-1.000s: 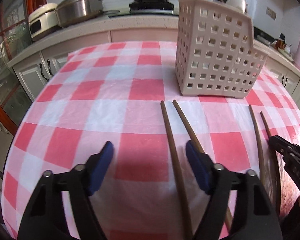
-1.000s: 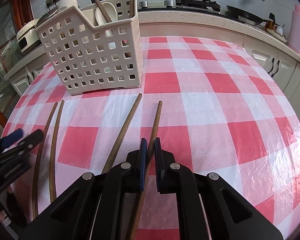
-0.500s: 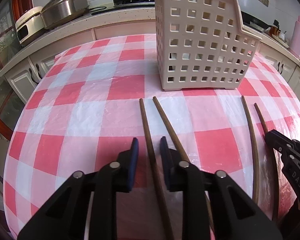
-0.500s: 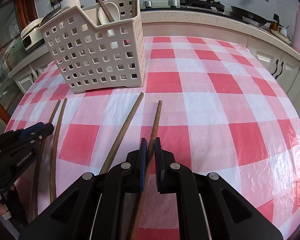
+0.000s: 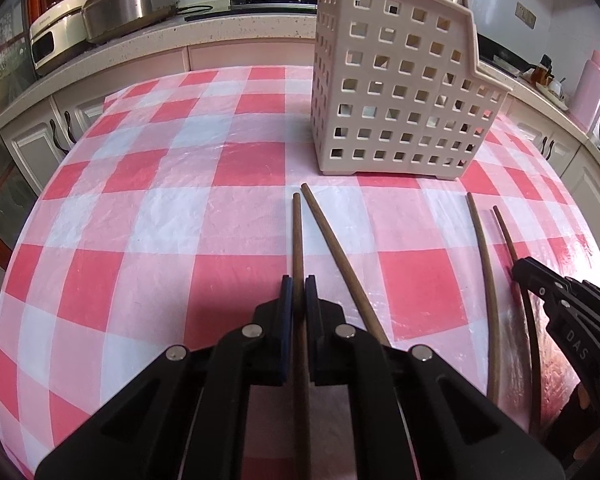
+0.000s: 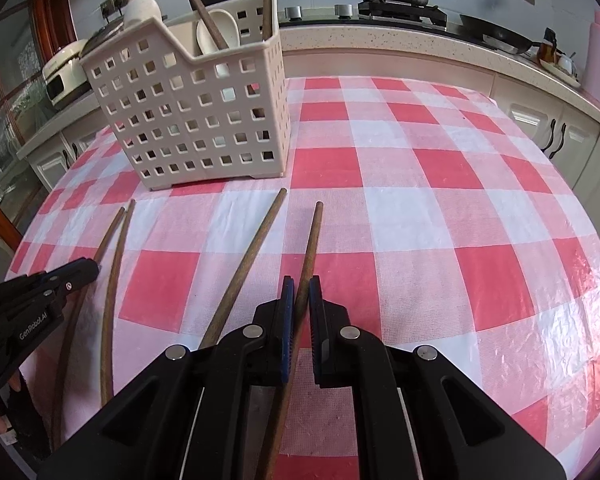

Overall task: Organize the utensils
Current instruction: 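Lift both chopsticks upright and carry them over the white caddy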

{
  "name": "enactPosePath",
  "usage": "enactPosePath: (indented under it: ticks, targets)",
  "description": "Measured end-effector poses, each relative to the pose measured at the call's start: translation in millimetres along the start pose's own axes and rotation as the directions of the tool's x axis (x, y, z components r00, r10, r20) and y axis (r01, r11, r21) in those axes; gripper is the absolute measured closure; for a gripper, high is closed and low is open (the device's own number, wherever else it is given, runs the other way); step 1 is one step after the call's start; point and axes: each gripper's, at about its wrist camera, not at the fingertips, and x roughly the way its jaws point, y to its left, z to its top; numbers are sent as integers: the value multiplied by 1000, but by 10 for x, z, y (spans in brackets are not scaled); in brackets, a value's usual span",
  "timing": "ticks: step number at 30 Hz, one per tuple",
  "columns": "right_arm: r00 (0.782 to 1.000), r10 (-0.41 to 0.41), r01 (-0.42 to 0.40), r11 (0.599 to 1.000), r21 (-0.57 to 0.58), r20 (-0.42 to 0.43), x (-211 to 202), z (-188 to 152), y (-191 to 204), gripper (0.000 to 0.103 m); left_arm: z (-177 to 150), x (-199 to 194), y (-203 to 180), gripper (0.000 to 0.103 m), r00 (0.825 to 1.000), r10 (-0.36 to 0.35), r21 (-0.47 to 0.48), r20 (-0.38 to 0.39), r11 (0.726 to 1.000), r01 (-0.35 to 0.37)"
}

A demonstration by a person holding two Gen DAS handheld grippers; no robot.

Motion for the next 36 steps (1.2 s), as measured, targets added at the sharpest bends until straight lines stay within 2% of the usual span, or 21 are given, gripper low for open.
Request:
enactPosePath:
  ticks: [6, 12, 18, 25, 36]
  targets:
    - [999, 7, -7, 1000, 1, 42, -117, -5, -7, 96, 11, -206, -8, 97, 999, -6, -3, 50, 1000, 6]
    - [992, 27, -27, 1000, 0, 124, -386, 50, -23, 96, 29, -541, -21, 97, 990, -5, 5, 142, 1000, 4]
    - [971, 49, -41, 998, -37, 236, -771, 108, 30, 97, -14, -861, -49, 97, 969, -9, 18, 247, 1000, 5]
    - [941, 80, -64, 996, -61, 329, -1131, 147, 87, 97, -73, -1146, 14, 97, 946, -28, 9, 324, 1000, 27]
    - [911, 95, -57, 993, -105, 402, -1498, 126, 240, 97, -140, -1596, 89, 97, 898, -27, 6, 440, 1000, 27]
